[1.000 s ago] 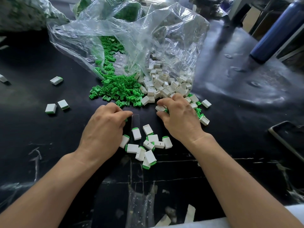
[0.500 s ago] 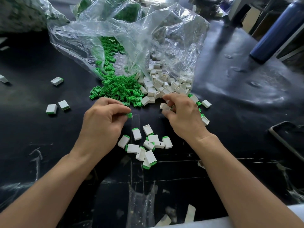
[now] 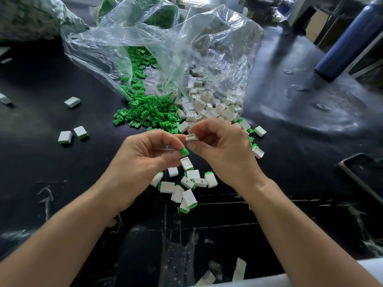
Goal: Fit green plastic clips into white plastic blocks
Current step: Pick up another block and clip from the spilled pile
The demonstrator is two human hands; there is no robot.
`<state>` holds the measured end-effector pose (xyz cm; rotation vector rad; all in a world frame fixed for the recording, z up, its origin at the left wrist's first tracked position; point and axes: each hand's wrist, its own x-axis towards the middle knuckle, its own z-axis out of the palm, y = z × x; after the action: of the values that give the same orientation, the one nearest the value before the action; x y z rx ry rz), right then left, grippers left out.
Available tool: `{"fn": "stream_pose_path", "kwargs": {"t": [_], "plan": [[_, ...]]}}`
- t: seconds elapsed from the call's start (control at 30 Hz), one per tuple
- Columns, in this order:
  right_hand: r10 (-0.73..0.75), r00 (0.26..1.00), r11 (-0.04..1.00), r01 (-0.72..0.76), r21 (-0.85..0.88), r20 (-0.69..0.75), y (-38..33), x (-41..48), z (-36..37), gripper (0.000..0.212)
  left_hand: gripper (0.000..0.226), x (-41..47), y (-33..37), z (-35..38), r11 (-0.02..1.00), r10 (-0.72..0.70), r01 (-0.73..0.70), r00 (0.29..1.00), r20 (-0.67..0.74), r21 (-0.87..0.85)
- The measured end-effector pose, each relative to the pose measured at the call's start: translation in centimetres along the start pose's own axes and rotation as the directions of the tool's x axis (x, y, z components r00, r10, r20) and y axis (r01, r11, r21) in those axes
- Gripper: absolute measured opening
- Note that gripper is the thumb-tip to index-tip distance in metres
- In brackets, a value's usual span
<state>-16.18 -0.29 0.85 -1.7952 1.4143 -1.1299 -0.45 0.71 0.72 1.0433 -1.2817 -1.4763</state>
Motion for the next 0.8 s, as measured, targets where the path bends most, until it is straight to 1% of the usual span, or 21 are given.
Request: {"fn": "stream_pose_path", "kwargs": {"t": [0.07,0.2,0.33,0.43,0.53,0.67,0.73,0.8], "plan": [[-0.002,1.000,1.000,0.002,0.012,0.011,-0.19,-0.17,0.20,0.016,0.007,-0.03,-0.06,0.12,1.000,0.005,-0.005,1.000,0.009,-0.030],[-0.037,0.999,0.999,0.036,-0.017,-0.019,-0.41,-0.44,0.77,0.024,0.007,-0.01,-0.13,0.17,0.999,0.012,-0.011,1.000,0.007,-0.045],[-0.082,0.996,0.996,0.080,-0.040,-0.044,-0.38,-0.58,0.89,0.028,0.011,-0.09,-0.09,0.33,0.998,0.001,-0.002,1.000,-0.013,-0.066],[-0.114,0.991,0.992,0.110,-0.061,-0.064,-0.41,-0.59,0.88,0.023,0.012,-0.06,-0.10,0.45,0.997,0.015,-0.019,0.999,-0.043,-0.078],[-0.104,0.994,0.994,0.103,-0.037,-0.032,-0.38,-0.49,0.76,0.019,0.015,-0.03,-0.15,0.44,0.995,0.015,-0.020,0.998,-0.059,-0.095],[-0.090,0.995,0.996,0.089,0.026,0.043,-0.41,-0.45,0.39,0.036,0.011,0.16,-0.33,0.14,0.990,-0.002,-0.012,0.995,-0.104,-0.139],[-0.128,0.991,0.991,0.127,0.031,0.038,-0.61,-0.59,0.46,0.033,0.010,0.16,-0.34,0.09,0.992,-0.004,-0.012,0.992,-0.125,-0.122],[-0.162,0.986,0.987,0.162,0.018,0.027,-0.75,-0.69,0.60,0.022,0.013,0.09,-0.25,0.18,0.996,-0.005,-0.006,0.992,-0.126,-0.084]]}}
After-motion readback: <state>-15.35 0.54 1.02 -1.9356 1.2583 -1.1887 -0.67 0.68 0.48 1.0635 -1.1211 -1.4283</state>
